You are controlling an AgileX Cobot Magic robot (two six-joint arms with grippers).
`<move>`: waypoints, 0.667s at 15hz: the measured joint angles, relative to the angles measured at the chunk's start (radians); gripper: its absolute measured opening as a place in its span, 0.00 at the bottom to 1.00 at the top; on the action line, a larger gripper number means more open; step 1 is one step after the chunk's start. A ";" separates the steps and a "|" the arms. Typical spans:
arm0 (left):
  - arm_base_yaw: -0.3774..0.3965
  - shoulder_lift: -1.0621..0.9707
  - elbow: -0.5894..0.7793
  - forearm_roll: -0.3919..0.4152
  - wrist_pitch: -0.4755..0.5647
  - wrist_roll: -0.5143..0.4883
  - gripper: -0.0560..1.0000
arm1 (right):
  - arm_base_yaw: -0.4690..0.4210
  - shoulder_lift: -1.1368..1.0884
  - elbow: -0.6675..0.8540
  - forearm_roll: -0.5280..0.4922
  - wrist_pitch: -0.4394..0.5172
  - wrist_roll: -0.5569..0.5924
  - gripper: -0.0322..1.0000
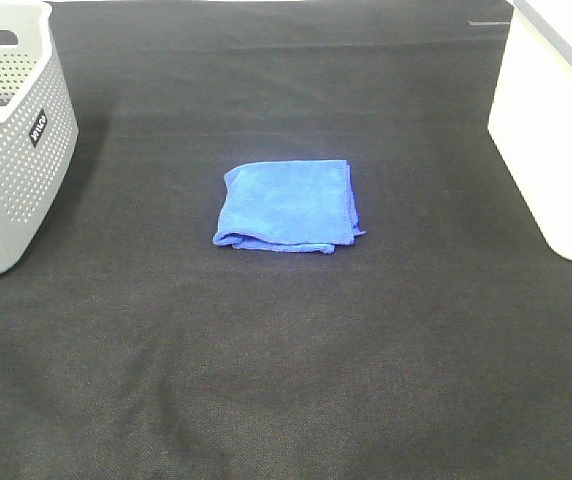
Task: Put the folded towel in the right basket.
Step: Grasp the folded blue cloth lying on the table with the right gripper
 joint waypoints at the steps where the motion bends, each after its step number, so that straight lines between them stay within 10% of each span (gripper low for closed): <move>1: 0.000 0.000 0.000 0.000 0.000 0.000 0.92 | 0.000 0.000 0.000 0.000 0.000 0.000 0.97; 10: 0.000 0.000 0.000 0.000 0.000 0.000 0.92 | 0.000 0.000 0.000 0.000 0.000 0.000 0.97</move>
